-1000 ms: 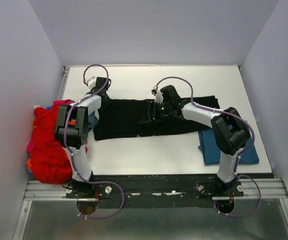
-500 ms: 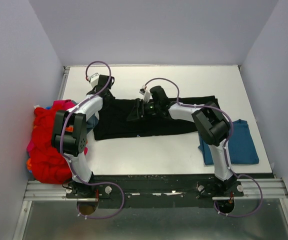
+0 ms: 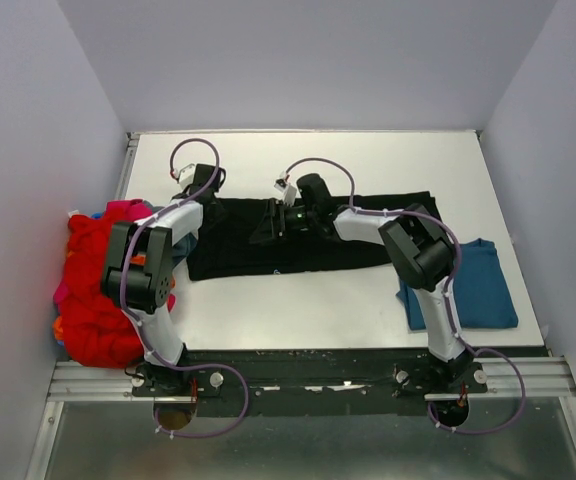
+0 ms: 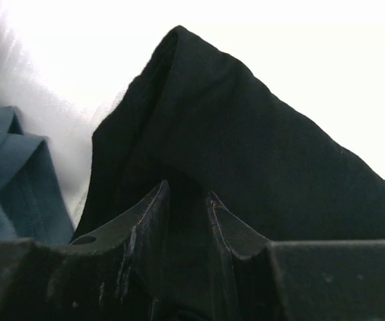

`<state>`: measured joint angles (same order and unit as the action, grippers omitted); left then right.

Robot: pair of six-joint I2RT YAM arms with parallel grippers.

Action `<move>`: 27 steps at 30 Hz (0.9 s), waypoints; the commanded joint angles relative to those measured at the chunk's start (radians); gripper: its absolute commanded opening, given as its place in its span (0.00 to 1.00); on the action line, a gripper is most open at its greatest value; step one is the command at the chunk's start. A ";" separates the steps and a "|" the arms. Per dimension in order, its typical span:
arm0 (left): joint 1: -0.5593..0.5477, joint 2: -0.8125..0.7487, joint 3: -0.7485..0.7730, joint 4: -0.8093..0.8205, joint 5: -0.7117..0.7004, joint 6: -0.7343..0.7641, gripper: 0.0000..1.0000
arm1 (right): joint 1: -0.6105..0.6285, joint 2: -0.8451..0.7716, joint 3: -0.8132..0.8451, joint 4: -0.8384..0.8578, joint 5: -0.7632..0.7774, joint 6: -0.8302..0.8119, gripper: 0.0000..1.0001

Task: Fold and stack the t-shirts
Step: Fold the other side of the tshirt into a rectangle

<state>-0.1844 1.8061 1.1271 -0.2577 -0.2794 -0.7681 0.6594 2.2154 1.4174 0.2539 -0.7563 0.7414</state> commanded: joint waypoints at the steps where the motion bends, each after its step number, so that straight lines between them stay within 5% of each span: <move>1: -0.016 -0.106 -0.015 -0.005 -0.079 0.009 0.40 | 0.008 -0.135 -0.043 -0.042 0.028 -0.079 0.69; 5: -0.069 -0.209 -0.064 -0.046 -0.123 -0.005 0.40 | 0.003 -0.241 -0.152 -0.059 0.035 -0.096 0.58; 7: -0.090 -0.267 -0.136 -0.048 -0.078 -0.026 0.34 | 0.002 -0.272 -0.204 -0.059 0.032 -0.089 0.30; 9: -0.121 -0.327 -0.209 -0.028 -0.031 -0.039 0.05 | -0.003 -0.287 -0.245 -0.059 0.025 -0.085 0.11; 10: -0.131 -0.355 -0.242 -0.022 -0.012 -0.048 0.00 | -0.004 -0.290 -0.258 -0.059 0.018 -0.079 0.02; 15: -0.150 -0.450 -0.401 0.032 0.049 -0.074 0.00 | -0.009 -0.243 -0.256 -0.061 -0.009 -0.062 0.01; 27: -0.095 -0.286 -0.446 0.077 0.034 -0.112 0.00 | -0.107 -0.060 -0.180 -0.221 0.047 -0.028 0.01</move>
<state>-0.3042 1.4796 0.7025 -0.1829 -0.2295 -0.8421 0.5919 2.0865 1.2030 0.1429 -0.7471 0.7048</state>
